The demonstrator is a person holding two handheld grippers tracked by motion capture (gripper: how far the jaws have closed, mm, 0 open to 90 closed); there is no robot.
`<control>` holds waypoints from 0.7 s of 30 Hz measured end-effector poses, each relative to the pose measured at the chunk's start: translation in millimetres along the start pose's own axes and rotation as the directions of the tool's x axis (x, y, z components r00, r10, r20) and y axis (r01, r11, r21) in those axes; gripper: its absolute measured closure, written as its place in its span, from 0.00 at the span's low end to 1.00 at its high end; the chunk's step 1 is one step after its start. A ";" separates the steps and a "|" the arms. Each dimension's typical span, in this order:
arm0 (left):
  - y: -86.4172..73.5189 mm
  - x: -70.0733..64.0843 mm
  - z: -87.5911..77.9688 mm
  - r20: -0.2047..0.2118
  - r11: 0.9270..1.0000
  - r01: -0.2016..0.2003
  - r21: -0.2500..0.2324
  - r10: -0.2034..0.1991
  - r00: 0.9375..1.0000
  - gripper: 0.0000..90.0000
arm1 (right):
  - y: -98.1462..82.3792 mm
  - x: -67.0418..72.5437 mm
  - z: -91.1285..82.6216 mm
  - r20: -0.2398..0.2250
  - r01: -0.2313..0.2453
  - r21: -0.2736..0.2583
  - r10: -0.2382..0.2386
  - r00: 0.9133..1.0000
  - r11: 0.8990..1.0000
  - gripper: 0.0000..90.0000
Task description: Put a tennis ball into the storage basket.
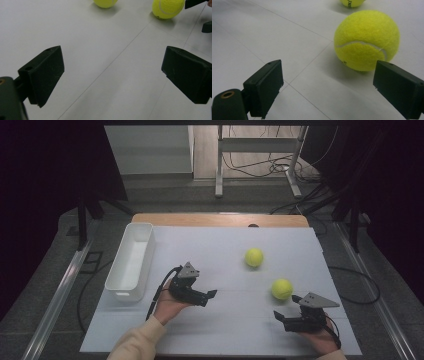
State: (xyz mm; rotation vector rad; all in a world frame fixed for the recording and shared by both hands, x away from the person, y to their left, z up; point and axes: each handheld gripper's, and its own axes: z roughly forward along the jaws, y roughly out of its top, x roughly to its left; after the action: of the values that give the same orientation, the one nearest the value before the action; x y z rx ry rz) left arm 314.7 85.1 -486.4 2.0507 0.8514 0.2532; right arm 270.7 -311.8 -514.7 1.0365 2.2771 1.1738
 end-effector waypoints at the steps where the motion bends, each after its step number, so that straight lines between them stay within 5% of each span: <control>1: 0.0 0.0 0.0 0.000 1.000 0.000 0.000 0.000 1.000 0.06 | 0.0 0.0 0.0 0.001 0.000 0.000 0.000 1.000 1.000 0.11; 21: 14.3 1.7 17.5 0.008 1.000 -0.020 0.011 0.020 1.000 0.06 | -0.3 -1.0 0.0 0.005 -0.005 -0.001 0.005 1.000 1.000 0.11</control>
State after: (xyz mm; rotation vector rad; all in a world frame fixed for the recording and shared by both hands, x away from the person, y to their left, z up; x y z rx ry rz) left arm 330.9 69.3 -485.7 2.0705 0.8296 0.2520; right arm 271.2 -312.7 -514.9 1.0444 2.2716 1.1731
